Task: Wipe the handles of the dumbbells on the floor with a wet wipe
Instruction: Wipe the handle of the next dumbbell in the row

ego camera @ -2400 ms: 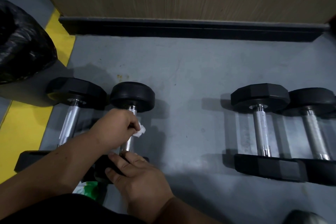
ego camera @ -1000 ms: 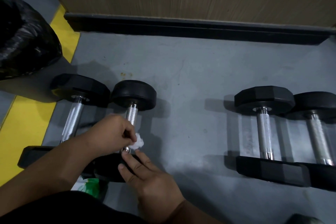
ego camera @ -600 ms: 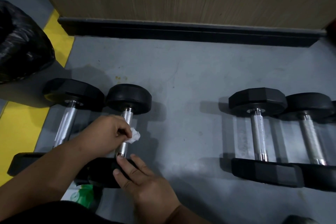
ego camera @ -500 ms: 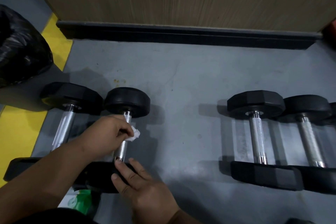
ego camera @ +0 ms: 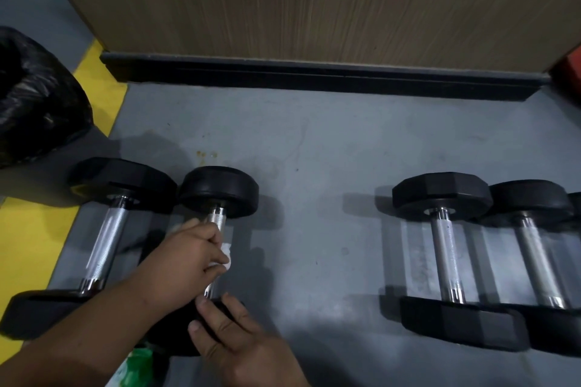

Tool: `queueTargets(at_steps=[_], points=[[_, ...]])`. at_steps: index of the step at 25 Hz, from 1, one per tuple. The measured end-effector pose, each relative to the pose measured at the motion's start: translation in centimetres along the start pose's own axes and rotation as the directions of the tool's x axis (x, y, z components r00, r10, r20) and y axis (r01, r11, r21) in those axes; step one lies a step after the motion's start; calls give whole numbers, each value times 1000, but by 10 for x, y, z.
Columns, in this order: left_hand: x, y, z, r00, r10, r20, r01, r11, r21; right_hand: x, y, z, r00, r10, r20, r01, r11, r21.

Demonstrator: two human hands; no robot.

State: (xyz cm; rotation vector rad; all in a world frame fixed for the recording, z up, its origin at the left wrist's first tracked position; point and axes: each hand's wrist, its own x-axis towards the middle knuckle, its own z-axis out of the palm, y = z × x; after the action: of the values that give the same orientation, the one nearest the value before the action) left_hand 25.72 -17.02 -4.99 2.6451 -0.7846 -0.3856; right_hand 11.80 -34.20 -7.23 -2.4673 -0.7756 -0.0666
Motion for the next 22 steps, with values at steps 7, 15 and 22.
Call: queueTargets(at_steps=[7,15,22], points=[[28,-9,-16,987,162,9,-160,962,223,1,-3,-7,999,11,41,-10,1000,-22],[21,-4,-16,946,87,312,-139,979,151,6,-5,-9,998,32,53,-31,999,-22],[12,3,-19,961,-15,274,-26,989,144,9,-9,-13,998,37,43,-36,999,-25]])
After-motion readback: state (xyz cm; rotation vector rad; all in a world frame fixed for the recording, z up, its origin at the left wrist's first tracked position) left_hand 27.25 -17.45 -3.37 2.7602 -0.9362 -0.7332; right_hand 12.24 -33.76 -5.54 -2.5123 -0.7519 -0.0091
